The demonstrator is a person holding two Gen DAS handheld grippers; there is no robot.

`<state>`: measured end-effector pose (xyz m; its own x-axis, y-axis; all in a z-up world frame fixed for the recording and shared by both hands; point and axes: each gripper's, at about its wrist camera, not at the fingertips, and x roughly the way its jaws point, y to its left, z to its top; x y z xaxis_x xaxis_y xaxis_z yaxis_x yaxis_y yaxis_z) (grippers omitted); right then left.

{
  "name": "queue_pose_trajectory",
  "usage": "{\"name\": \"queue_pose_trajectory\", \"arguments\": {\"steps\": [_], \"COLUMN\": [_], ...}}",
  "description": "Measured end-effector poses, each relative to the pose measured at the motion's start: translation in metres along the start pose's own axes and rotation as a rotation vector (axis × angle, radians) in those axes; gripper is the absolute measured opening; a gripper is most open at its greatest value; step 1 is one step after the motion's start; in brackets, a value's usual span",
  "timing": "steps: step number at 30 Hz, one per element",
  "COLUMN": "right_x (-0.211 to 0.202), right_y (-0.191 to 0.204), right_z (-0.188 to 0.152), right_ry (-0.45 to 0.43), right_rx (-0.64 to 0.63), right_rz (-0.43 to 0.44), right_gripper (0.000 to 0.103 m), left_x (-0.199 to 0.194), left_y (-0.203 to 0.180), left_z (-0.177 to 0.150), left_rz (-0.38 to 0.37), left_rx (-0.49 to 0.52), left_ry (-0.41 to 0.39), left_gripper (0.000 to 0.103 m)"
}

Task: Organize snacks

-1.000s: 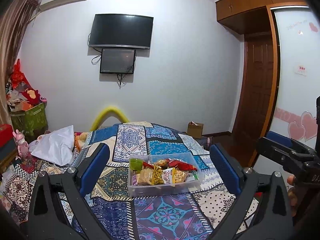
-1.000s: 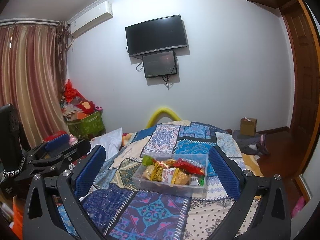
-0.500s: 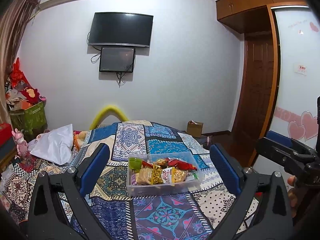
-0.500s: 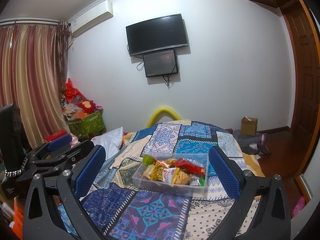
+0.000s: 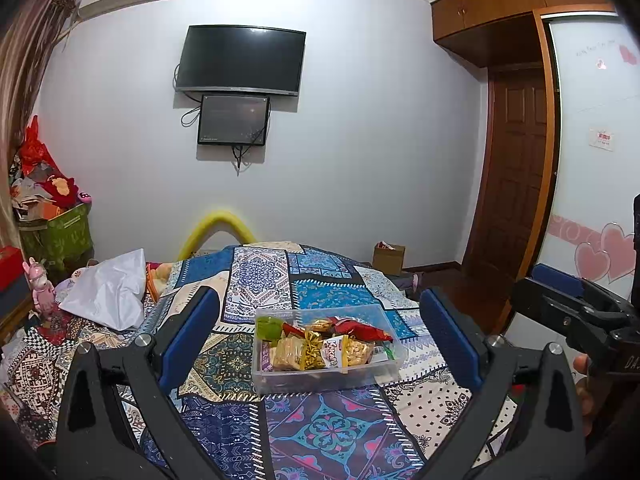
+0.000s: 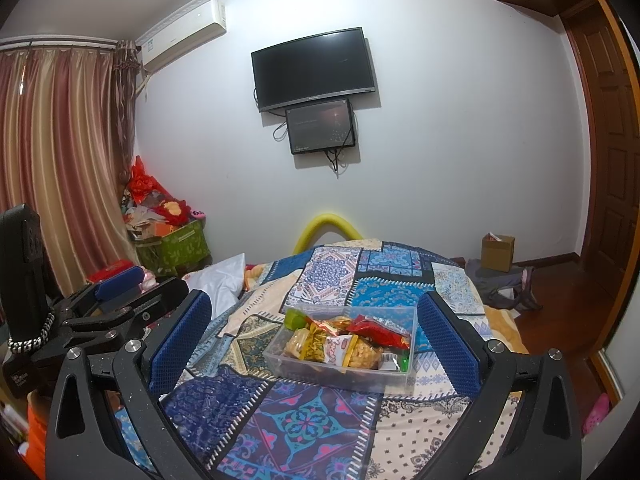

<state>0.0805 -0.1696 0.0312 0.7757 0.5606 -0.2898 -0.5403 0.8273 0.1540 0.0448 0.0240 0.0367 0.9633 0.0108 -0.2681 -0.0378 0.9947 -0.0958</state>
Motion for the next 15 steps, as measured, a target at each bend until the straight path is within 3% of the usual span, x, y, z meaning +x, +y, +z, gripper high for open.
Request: {"name": "queue_pose_trajectory", "arguments": {"steps": [15], "right_x": [0.0009], "right_y": [-0.0023], "right_z": [0.0005], "right_ry": [0.004], "right_rx": [0.004], "right_rz": [-0.003], "right_gripper": [0.103], "left_x": [-0.0016], "left_y": [-0.0069], "left_z": [-0.001], "left_rz": [-0.033], "left_rx": [0.021], "left_ry": [-0.003], "left_gripper": [0.101]}}
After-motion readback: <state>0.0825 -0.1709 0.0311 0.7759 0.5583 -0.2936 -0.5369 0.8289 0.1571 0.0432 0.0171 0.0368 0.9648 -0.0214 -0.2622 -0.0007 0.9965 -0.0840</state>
